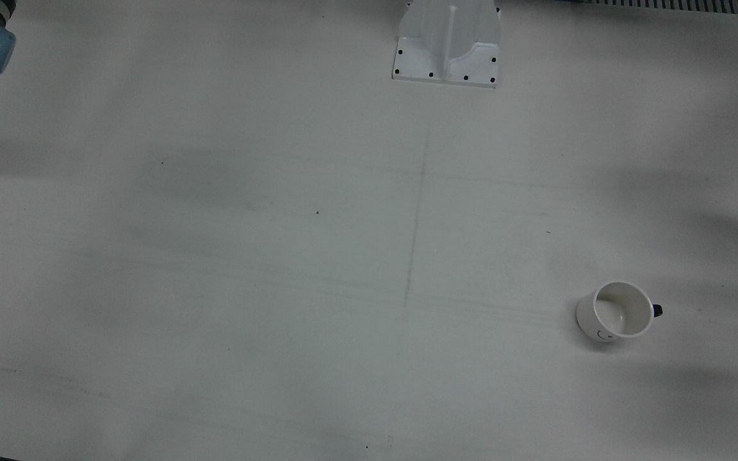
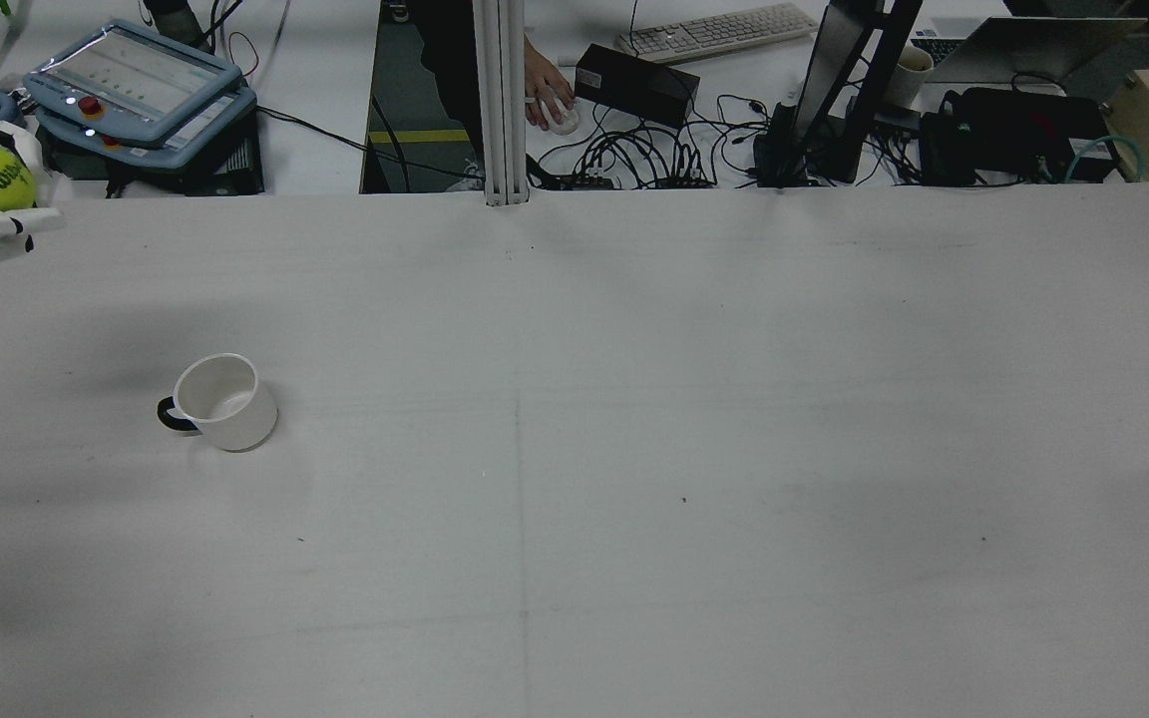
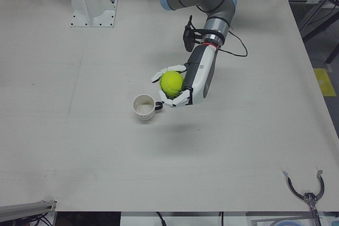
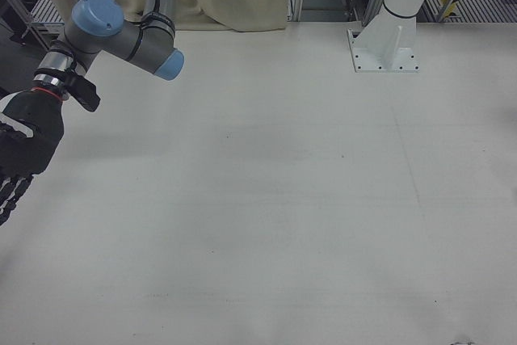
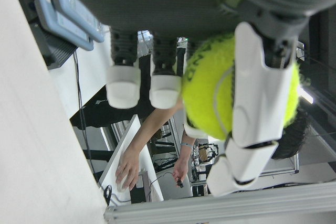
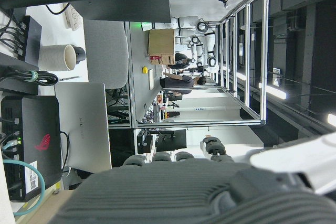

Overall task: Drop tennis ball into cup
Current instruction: 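Move the left hand holding the tennis ball over the white mug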

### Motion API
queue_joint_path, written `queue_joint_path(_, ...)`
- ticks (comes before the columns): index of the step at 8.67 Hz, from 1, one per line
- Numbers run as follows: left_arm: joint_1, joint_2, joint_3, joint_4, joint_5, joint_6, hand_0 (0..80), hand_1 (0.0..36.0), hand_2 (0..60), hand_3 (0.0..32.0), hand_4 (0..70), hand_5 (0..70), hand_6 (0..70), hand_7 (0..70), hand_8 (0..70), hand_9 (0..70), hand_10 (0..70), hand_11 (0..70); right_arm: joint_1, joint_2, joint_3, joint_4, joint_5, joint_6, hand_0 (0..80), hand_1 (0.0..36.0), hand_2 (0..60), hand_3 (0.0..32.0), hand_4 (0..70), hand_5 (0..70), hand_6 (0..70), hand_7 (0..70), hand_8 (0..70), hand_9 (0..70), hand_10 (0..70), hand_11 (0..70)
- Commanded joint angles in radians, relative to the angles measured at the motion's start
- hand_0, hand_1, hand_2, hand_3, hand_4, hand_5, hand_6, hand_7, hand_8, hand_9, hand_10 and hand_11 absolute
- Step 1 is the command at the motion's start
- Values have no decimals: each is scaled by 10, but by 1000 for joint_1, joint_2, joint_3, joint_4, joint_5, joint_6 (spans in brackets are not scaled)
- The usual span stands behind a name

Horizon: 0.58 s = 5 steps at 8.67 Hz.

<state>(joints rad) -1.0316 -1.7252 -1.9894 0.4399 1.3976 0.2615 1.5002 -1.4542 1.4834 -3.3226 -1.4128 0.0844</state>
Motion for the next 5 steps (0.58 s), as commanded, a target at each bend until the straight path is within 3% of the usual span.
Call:
queue_joint_path(1,139,-4,12,10,-32,4,592,360,600,0,700,700,700,700,700,700,700,700,0,0,0,0,0,0,0,0,0,0,0,0,0,0,0,0,0,0)
queue_joint_path(2,171,-1,14,11,-34,5,592,360,600,0,700,582,700,700,700,700,700,700,0,0,0,0,0,0,0,0,0,0,0,0,0,0,0,0,0,0)
queue_joint_path(4,185,-1,17,13,-35,5,592,360,600,0,700,700,700,700,700,700,700,700,0,0,0,0,0,0,0,0,0,0,0,0,0,0,0,0,0,0)
queue_joint_path(5,185,-1,17,13,-34,5,592,360,600,0,700,700,700,700,700,700,700,700,0,0,0,0,0,0,0,0,0,0,0,0,0,0,0,0,0,0)
